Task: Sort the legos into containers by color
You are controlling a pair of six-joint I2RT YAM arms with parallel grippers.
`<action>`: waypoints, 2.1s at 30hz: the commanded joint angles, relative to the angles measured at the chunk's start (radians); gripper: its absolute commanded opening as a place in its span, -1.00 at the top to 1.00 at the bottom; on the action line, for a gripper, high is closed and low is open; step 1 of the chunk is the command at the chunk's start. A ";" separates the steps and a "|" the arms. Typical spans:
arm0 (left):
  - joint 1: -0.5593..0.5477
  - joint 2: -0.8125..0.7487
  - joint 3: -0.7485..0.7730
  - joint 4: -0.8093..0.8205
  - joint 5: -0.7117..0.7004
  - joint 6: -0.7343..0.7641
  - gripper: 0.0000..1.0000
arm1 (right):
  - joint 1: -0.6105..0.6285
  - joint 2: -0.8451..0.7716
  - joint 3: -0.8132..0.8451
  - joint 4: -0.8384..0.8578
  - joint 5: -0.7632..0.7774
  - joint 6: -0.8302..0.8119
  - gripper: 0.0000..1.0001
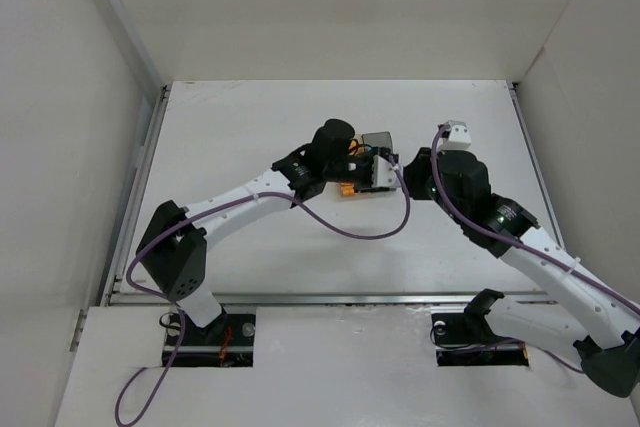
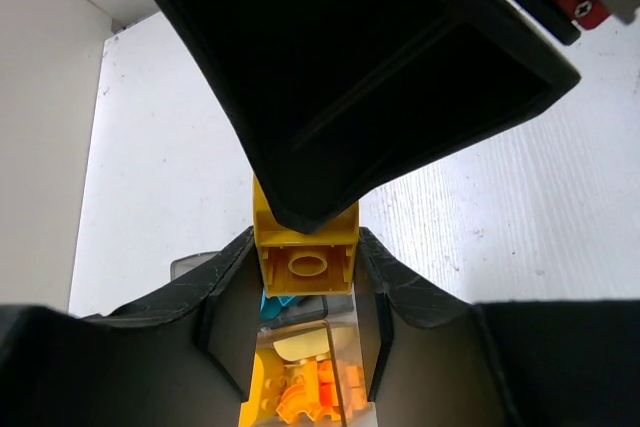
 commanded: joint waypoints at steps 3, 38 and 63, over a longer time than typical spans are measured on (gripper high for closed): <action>-0.010 -0.046 0.004 0.042 -0.001 -0.044 1.00 | 0.005 -0.010 0.026 0.028 -0.010 -0.018 1.00; 0.223 -0.055 0.139 -0.298 0.724 -0.126 1.00 | 0.005 0.085 0.086 0.119 -0.631 -0.785 0.25; 0.232 -0.064 0.119 -0.238 0.894 -0.127 1.00 | 0.005 0.114 0.060 0.189 -0.614 -0.803 -0.40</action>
